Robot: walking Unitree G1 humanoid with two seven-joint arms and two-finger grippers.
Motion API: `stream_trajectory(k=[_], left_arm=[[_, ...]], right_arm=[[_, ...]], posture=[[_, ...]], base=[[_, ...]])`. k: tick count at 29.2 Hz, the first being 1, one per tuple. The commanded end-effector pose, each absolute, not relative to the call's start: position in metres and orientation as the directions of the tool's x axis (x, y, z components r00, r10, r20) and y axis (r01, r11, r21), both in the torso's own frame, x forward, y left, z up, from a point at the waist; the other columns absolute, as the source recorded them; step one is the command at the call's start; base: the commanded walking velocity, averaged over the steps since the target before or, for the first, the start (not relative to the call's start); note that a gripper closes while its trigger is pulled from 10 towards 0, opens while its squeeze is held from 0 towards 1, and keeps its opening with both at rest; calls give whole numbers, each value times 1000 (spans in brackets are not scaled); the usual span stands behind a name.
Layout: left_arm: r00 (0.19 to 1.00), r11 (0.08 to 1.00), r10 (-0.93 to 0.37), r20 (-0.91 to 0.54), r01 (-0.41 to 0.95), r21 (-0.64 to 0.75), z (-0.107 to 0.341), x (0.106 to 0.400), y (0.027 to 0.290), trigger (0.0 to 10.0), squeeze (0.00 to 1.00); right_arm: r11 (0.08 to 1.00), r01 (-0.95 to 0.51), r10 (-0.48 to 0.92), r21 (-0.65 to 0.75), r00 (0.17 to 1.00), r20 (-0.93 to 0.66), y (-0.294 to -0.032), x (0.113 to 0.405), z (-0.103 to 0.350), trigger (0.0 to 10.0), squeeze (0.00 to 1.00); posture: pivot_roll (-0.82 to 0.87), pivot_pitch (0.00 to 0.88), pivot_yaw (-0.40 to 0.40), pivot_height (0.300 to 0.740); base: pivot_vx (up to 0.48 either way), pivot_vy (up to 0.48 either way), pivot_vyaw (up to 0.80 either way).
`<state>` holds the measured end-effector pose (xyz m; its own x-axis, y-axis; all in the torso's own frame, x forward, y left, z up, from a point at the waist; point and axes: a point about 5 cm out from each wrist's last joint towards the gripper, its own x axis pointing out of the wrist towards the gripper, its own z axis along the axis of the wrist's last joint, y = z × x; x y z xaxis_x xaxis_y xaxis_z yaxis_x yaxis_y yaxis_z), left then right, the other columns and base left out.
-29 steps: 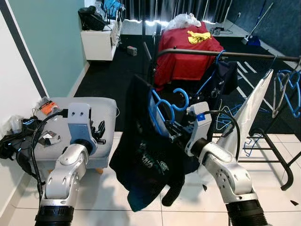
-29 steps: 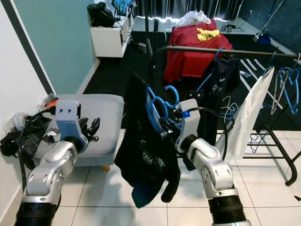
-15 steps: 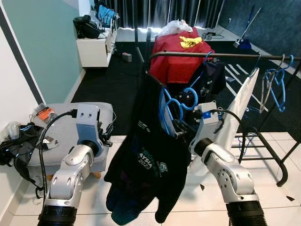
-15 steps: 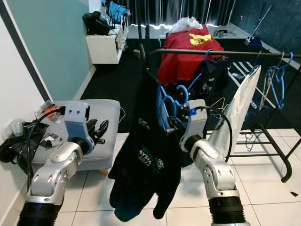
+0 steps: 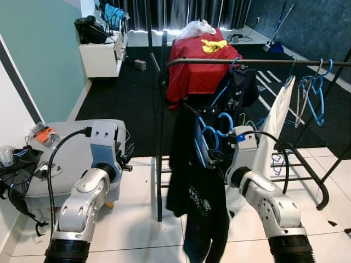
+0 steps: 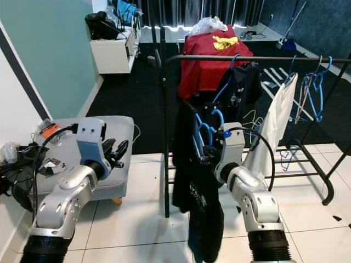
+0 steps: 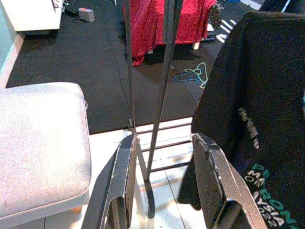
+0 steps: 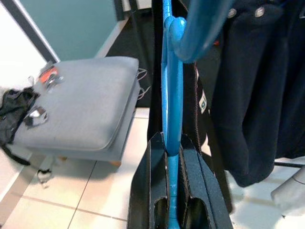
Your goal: Hang hanger
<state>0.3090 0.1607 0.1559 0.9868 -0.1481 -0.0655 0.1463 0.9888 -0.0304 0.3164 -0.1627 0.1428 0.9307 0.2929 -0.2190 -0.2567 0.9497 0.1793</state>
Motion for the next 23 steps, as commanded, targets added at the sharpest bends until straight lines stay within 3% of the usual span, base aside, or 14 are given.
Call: stream_trajectory(k=[1,23], left_arm=[[987,989,-144,-74,141,-42,154,308,163,10000,0],[992,993,-108,-61,105,-44,156,310,168,10000,0]], right_arm=[[949,-259,292,181,937,-192,-163,321,152,10000,0],[932,-313,341,185,928,-150,-164,323,162,10000,0]], posture=[[-22,28,-9,740],[-22,25,-12,740]], base=[[277,0,0],[358,0,0]])
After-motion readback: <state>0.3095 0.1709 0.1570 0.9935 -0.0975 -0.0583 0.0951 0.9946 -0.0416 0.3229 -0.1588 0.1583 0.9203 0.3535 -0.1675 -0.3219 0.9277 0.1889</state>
